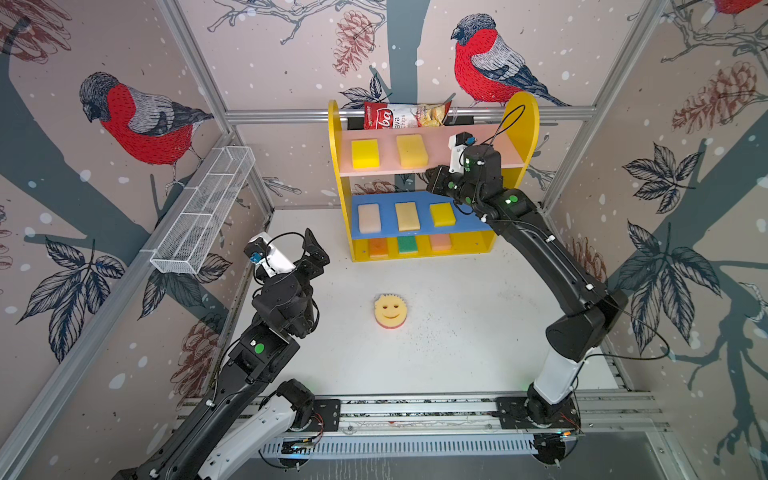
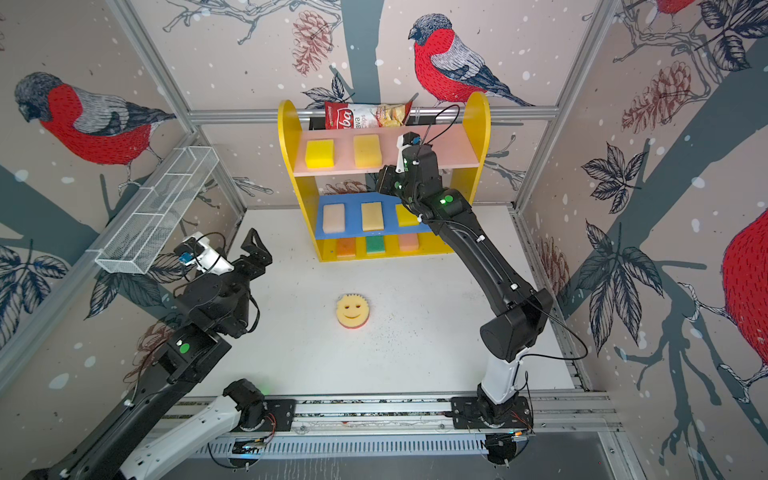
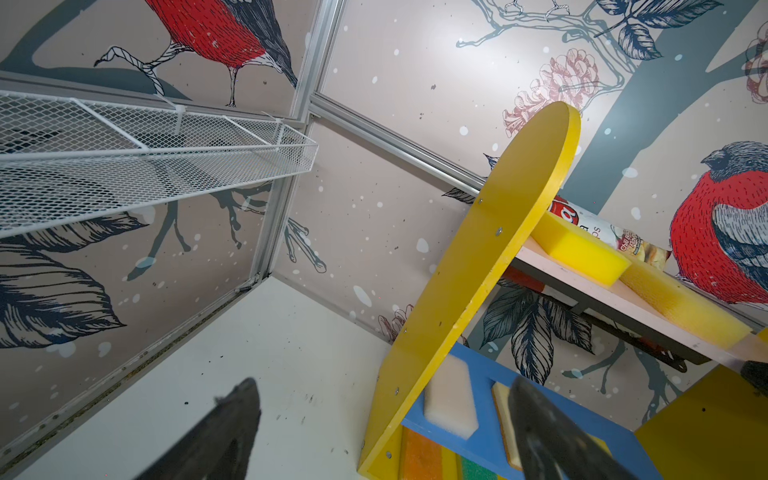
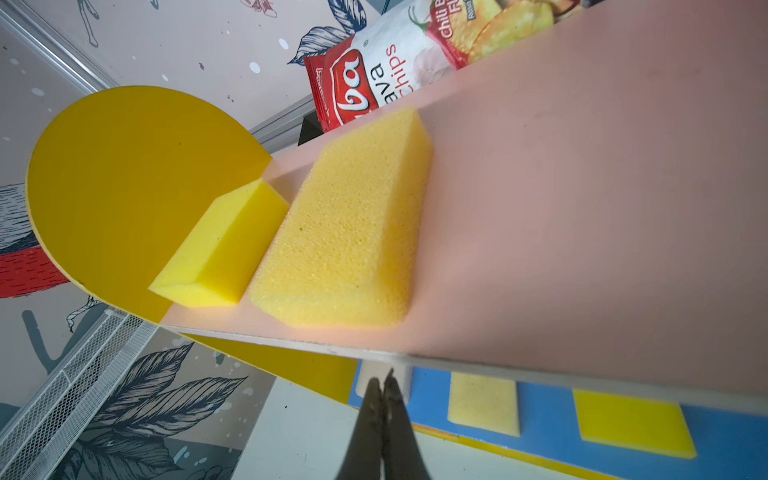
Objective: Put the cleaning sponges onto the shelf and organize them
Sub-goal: 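Withdraw right gripper down past the blue shelf toward the smiley sponge while left lowers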
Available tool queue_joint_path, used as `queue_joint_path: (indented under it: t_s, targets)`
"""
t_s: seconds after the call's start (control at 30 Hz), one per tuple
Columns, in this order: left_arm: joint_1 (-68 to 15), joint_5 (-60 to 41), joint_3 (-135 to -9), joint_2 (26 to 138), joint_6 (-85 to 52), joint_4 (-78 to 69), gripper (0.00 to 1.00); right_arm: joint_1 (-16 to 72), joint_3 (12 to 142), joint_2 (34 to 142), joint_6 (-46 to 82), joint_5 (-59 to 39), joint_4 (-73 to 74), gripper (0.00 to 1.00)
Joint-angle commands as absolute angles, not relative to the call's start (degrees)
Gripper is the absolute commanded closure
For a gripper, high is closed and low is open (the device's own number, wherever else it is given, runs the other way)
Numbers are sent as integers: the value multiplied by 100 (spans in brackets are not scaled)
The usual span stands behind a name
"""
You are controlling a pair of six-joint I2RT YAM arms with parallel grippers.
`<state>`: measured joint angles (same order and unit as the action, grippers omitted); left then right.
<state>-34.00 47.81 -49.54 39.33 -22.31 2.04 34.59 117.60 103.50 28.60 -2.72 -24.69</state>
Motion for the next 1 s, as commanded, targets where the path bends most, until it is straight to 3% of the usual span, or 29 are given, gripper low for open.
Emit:
queue_joint_path:
  t_s: [0.0,0.97]
  targets:
    - [-3388,4766,-4974,3916,-2268,203,8,3506,11938,10444,2779,-437,-2443,100]
    - [-3386,4837,-4916,3913,-2254,220,8,3454,12735,11284,2821,-743,-2310,100]
